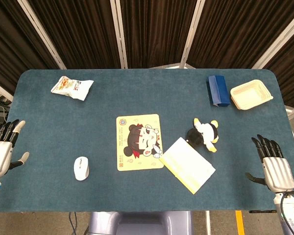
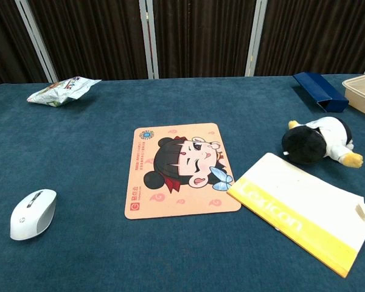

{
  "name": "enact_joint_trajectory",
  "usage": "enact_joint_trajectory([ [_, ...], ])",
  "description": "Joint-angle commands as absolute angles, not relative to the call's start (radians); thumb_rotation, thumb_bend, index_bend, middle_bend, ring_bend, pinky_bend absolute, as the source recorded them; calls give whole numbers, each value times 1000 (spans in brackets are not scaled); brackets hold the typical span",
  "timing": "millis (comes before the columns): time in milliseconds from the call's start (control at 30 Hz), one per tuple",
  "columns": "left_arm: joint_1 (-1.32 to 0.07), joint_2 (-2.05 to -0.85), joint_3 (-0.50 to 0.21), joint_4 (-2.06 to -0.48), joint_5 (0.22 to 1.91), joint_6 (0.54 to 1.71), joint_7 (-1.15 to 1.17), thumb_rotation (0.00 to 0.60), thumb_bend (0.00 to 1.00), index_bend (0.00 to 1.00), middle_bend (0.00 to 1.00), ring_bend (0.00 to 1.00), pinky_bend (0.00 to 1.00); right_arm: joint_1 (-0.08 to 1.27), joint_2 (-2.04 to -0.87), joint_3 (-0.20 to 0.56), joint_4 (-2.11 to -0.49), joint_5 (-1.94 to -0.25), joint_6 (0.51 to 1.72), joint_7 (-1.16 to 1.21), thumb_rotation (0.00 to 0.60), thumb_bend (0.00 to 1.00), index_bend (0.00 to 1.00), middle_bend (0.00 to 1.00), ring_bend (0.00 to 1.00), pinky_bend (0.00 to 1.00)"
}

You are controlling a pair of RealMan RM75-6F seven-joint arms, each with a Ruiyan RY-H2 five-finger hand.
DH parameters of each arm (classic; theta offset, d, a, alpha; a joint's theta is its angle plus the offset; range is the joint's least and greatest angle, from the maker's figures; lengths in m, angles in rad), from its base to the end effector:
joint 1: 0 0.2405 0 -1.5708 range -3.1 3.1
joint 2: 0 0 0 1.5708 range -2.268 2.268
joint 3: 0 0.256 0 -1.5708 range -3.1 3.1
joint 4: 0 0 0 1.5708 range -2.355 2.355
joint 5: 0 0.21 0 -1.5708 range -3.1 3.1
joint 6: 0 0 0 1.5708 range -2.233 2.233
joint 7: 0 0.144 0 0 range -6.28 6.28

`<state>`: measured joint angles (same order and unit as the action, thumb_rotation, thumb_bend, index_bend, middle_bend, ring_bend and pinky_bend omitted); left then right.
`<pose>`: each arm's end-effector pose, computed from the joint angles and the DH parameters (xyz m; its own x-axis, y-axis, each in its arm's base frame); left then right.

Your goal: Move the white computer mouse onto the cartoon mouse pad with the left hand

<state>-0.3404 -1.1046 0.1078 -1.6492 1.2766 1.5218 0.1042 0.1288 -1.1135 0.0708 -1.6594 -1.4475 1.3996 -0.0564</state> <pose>-0.2973 0.2254 0.1583 0.4840 0.0234 0.8748 0.8751 -0.0142 -0.4838 -0.3030 -0.1977 0.1505 0.4020 -0.0546 0.9140 -0.9155 -0.0070 0.4022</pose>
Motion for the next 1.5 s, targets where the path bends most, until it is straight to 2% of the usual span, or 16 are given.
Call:
enact_joint_trajectory([
  [33, -326, -1100, 80, -1656, 1274, 1499, 131, 600, 315, 0, 0, 0, 0, 128, -1113, 70, -1659, -1448, 1401, -55, 600, 110, 0, 0, 0, 0],
  [1067, -273, -1092, -1, -1668, 1310, 1430, 155, 600, 314, 0, 0, 0, 0, 128, -1112, 70, -1657, -1450, 1399, -47, 600, 109, 0, 0, 0, 0],
  [1300, -278, -1070, 5, -1676, 1339, 1391, 174, 600, 314, 4, 0, 0, 0, 127, -1113, 70, -1656, -1450, 1401, -49, 600, 110, 0, 0, 0, 0],
  [1367, -294, -1047, 15, -1681, 1365, 1358, 194, 600, 313, 42, 0, 0, 0, 127, -1114, 70, -1656, -1450, 1402, -51, 600, 109, 0, 0, 0, 0],
  [1500, -348, -1005, 20, -1703, 1429, 1278, 225, 600, 314, 182, 0, 0, 0, 127, -1114, 71, -1656, -1448, 1402, -52, 600, 109, 0, 0, 0, 0],
])
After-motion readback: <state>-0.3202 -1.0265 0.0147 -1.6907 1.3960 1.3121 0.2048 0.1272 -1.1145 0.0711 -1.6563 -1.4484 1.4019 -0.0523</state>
